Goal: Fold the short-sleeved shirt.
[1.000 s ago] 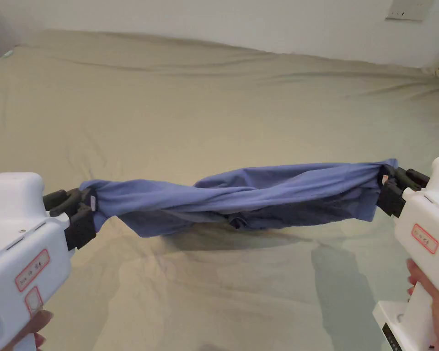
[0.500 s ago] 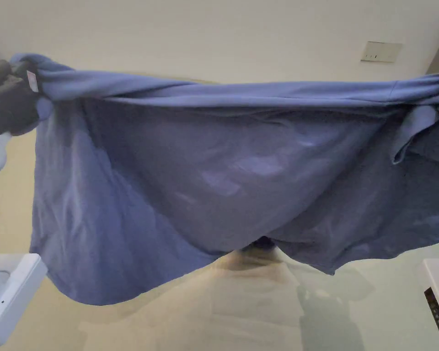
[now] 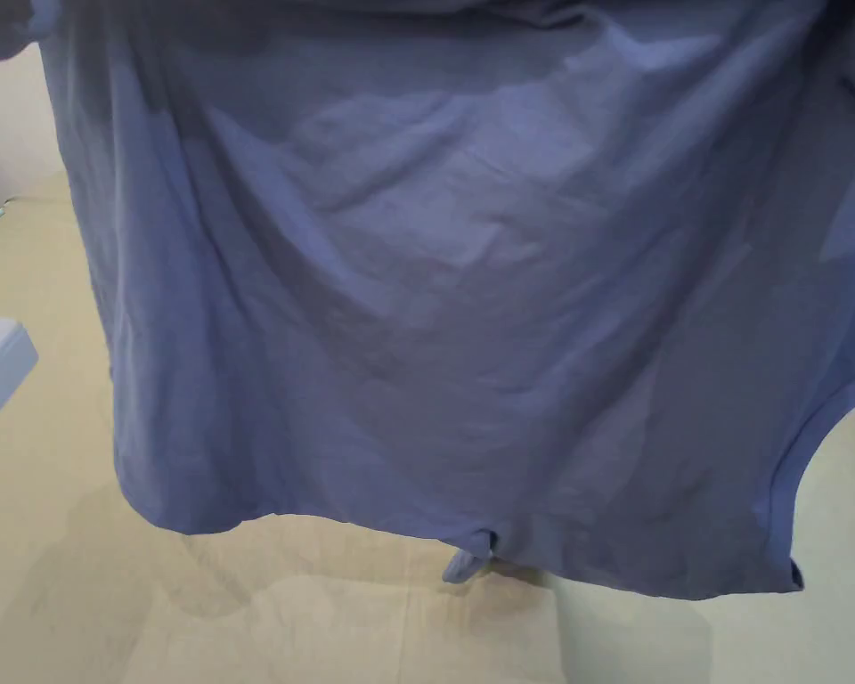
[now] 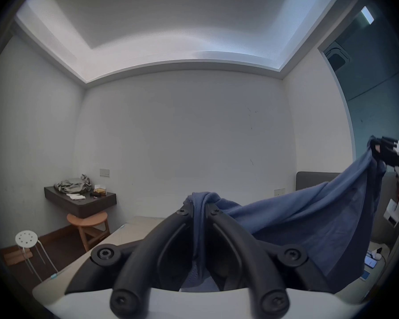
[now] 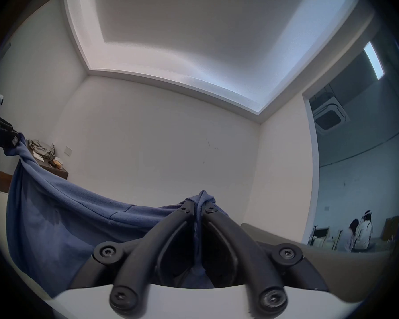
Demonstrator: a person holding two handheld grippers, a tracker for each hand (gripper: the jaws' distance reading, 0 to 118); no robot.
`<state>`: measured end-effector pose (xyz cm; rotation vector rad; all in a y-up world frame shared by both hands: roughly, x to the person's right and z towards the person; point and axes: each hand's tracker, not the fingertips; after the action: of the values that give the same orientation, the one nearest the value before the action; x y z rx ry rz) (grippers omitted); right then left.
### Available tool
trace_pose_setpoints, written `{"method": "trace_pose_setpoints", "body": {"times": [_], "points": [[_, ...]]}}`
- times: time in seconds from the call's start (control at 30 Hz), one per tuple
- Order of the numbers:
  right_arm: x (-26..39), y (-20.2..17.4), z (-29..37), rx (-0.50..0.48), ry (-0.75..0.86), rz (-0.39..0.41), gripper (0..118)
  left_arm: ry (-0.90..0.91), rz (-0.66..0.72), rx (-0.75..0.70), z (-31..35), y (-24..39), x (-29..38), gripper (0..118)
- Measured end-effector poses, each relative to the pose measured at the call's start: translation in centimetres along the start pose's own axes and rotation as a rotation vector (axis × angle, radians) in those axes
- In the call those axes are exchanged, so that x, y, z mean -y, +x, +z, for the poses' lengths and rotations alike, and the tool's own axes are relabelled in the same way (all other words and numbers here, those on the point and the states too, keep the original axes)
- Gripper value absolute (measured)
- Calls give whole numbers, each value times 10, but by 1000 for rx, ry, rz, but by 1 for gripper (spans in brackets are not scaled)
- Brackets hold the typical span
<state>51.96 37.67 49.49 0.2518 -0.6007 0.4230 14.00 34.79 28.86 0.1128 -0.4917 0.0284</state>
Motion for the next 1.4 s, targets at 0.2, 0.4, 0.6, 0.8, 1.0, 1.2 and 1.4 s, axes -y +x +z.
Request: {"method": "trace_pose_setpoints", "body": {"times": [0.2,0.4,0.6,0.8,1.0,1.2,1.4], "points": [[-11,4,-72,29,-23,68,6,-24,-50,30,-64,3,-20,7],[-21,-1,-133,58,-26,115,6,-37,-83,29,-123,11,-34,7],[-23,-12,-191,87,-39,200,6,-43,-100,8,-178,11,-42,7],[2,-31,-230,83,-86,237,6,-70,-123,-15,-222,10,-28,7],[59,-57,-244,35,-184,219,6,-153,-104,-40,-252,7,17,7],[142,-88,-219,-75,-383,164,6,-298,-88,-52,-255,1,97,7],[232,-117,-146,-205,-582,149,6,-487,-79,-48,-215,-10,203,7]]}}
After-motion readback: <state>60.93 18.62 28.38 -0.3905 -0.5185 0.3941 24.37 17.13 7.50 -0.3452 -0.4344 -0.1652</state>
